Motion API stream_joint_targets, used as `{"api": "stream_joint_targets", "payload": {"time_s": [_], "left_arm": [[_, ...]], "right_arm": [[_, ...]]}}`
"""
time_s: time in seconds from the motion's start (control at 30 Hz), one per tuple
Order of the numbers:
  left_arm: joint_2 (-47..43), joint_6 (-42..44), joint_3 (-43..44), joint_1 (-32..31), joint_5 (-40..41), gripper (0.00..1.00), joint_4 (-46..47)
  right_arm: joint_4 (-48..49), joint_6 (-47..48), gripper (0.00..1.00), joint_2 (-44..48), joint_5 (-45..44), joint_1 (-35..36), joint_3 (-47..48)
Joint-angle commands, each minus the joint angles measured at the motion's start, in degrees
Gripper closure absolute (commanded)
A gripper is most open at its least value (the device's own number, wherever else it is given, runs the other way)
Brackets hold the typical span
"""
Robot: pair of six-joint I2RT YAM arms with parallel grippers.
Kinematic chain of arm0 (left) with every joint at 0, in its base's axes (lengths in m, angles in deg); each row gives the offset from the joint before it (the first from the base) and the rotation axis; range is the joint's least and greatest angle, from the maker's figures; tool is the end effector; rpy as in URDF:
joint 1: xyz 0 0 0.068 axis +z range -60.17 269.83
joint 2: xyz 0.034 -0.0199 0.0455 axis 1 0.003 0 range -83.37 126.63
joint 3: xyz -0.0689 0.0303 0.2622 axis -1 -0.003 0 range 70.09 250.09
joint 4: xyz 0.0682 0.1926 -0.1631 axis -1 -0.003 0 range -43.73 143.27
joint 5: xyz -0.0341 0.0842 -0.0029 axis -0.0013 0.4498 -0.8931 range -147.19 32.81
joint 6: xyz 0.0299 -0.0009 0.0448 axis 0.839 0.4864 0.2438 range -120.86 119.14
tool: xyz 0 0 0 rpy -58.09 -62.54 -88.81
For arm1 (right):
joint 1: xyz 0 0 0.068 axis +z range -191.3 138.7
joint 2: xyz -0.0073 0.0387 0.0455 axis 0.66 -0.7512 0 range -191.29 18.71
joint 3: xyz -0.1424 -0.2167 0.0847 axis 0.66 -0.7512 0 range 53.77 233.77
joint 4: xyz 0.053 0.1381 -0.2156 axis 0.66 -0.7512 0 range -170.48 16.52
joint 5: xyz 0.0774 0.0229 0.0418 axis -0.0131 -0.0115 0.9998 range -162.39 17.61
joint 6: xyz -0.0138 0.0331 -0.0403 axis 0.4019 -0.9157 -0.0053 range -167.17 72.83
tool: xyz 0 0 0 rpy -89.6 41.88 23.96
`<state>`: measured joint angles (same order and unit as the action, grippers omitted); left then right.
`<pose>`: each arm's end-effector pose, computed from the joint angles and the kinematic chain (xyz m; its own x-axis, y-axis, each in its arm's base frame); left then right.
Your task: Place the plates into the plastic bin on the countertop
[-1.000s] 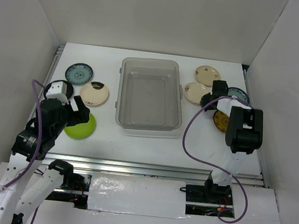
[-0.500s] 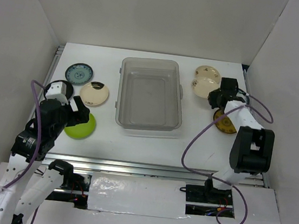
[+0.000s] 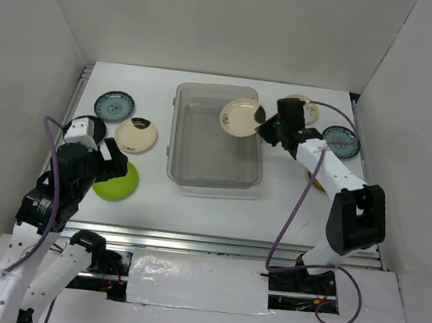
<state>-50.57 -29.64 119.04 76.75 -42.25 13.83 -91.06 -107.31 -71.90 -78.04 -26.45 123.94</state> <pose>0.1154 -0.0173 0.3394 -0.3317 -0.4004 -0.8542 -0.1959 0.9149 -0.3529 0.3486 0.0888 0.2807 -0.4527 0.7728 -0.4447 0.4266 0.6257 0.6531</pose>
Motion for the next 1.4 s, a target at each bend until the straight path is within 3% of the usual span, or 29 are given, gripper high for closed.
{"api": "stream_joint_targets", "payload": {"time_s": [0.0,0.4,0.5,0.53,0.57,0.63,0.67,0.83,1.0,1.13,1.17,1.37], "left_arm": [[0.51,-0.67,0.10,-0.37,1.23,0.01,1.30],[1.92,-0.49,0.09,-0.28,1.06,0.01,1.30],[2.10,-0.58,0.18,-0.28,1.32,0.01,1.21],[2.27,-0.58,0.27,-0.28,1.32,0.01,1.21],[2.18,-0.58,0.18,-0.28,1.15,0.01,1.21],[2.27,-0.49,0.18,-0.28,1.23,0.01,1.21],[2.45,-0.75,0.27,-0.28,1.49,0.01,1.21],[5.34,-1.55,0.88,-0.28,2.81,0.01,0.33],[10.70,-7.06,3.78,-0.02,7.20,0.01,-3.96],[12.12,-17.19,1.86,3.32,5.28,0.01,-6.97],[11.68,-26.85,-1.28,3.41,6.75,0.01,-7.40],[8.07,-49.57,-13.50,4.12,17.65,0.01,-8.63]], "right_arm": [[3.08,5.99,1.00,-3.06,2.30,4.65,3.21],[-7.19,8.46,1.00,-28.98,10.83,6.07,26.05],[-7.82,8.72,1.00,-30.50,11.19,6.33,27.39],[-6.34,8.72,0.99,-30.16,11.27,6.68,26.78],[-5.80,8.64,0.88,-29.63,11.28,6.68,25.21],[-4.92,8.98,0.59,-27.26,10.58,6.94,23.09],[-5.00,9.25,0.39,-25.25,9.35,7.21,22.82],[-5.09,13.20,0.04,-14.45,3.03,9.84,18.35],[-1.41,17.50,0.00,3.36,3.53,12.13,8.51],[5.18,21.37,0.00,16.32,15.36,12.48,-6.06],[5.80,21.90,0.00,20.60,17.32,12.74,-8.01],[8.70,21.04,0.00,36.69,23.57,16.52,-23.13]]}}
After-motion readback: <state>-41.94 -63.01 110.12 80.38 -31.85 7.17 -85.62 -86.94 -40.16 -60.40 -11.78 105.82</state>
